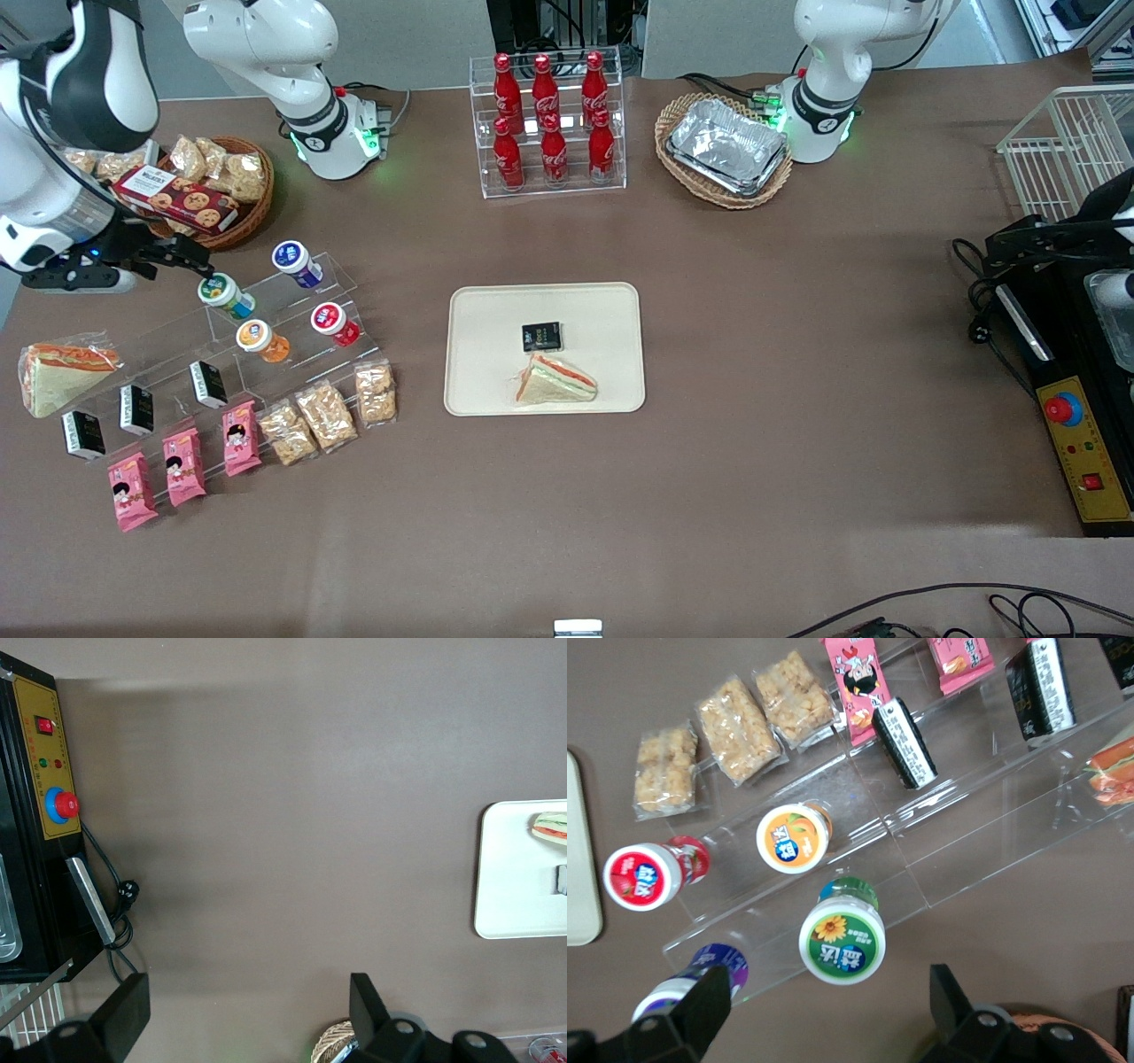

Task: Place green gum on tray
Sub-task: 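Move the right gripper down over the green-lidded cup on the stand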

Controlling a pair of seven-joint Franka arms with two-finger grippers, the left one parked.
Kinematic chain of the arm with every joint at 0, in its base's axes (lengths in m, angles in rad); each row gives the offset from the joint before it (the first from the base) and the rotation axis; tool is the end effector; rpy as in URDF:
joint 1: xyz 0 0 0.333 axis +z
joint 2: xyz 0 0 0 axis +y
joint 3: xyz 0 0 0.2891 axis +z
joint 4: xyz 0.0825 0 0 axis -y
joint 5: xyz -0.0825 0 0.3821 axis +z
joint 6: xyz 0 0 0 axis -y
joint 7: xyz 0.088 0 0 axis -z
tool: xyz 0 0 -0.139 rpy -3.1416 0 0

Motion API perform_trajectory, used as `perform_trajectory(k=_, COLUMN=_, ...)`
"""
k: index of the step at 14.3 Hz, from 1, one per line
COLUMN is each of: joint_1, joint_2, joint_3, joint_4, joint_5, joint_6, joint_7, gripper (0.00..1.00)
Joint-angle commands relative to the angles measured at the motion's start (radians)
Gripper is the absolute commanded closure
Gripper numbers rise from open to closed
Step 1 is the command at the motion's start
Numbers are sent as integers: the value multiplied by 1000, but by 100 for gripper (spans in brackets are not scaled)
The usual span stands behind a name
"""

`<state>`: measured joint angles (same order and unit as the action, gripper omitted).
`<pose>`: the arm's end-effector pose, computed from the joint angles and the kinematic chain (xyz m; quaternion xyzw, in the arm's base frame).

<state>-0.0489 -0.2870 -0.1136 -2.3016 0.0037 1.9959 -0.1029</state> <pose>0.4572 -0.0747 0.4026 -0.9994 0.0281 0.0078 0.0189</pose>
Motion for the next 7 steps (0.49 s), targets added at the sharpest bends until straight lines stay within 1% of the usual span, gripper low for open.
perform_trajectory(k=1, joint_1=-6, joint_2=-24, joint_3=-1, joint_4=-102, joint_5=-16, joint_6=115, joint_7=-8, gripper=0)
perform_trajectory(k=7, joint_1=-5, joint_2=57, joint_3=-1, joint_4=-117, joint_5=-16, joint_6=193, joint_7=-8, gripper=0)
